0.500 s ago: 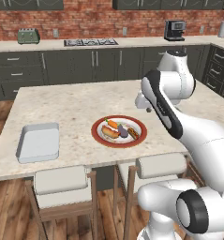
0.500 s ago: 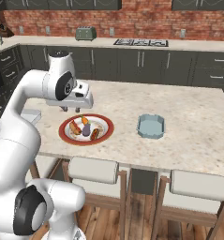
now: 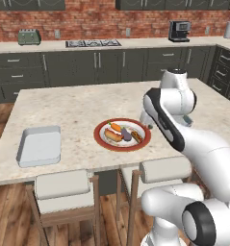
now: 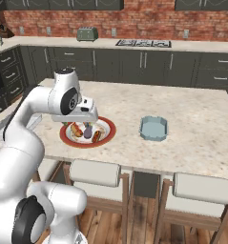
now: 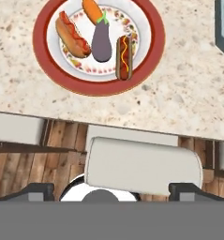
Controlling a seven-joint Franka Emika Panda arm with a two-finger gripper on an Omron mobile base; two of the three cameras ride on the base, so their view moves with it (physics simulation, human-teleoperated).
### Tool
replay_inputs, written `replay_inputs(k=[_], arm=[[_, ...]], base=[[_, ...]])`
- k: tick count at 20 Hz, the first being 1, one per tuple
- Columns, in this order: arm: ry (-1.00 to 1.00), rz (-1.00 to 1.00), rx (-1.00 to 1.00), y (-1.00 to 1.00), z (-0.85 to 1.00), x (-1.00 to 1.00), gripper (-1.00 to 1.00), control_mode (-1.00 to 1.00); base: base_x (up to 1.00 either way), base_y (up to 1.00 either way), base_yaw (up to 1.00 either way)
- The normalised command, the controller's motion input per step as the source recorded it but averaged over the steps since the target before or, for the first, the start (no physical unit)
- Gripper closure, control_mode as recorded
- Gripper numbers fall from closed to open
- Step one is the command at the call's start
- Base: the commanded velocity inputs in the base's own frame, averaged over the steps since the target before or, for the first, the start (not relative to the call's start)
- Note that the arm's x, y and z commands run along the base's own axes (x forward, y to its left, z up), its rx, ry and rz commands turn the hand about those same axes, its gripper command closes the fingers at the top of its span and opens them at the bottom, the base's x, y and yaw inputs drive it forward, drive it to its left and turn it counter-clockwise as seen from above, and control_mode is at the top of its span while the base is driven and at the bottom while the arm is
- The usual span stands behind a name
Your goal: Place one cooked food and one vegetable from the large plate to each tupperware container.
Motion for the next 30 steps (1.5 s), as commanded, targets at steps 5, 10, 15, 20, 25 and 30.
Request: replay_inputs(k=[5, 10, 15, 20, 25, 30], arm=[[-0.02, 0.02, -0.04, -0.03, -0.60, 0.73, -1.00, -1.00], [-0.05, 0.01, 0.00, -0.01, -0.44, 0.64, -1.00, -1.00], [-0.07, 0.00, 0.00, 0.00, -0.54, 0.47, -1.00, -1.00], [-0.03, 0.00, 0.00, 0.00, -0.39, 0.37, -1.00, -1.00], [-0.01, 0.01, 0.00, 0.00, -0.38, 0.51, -1.00, -1.00], [0.00, 0.05, 0.00, -0.16, -0.26, 0.50, -1.00, -1.00]], base=[[0.00, 0.00, 0.00], [0.00, 0.00, 0.00], [0.00, 0.00, 0.00], [0.00, 0.00, 0.00], [0.00, 0.00, 0.00], [0.00, 0.00, 0.00]])
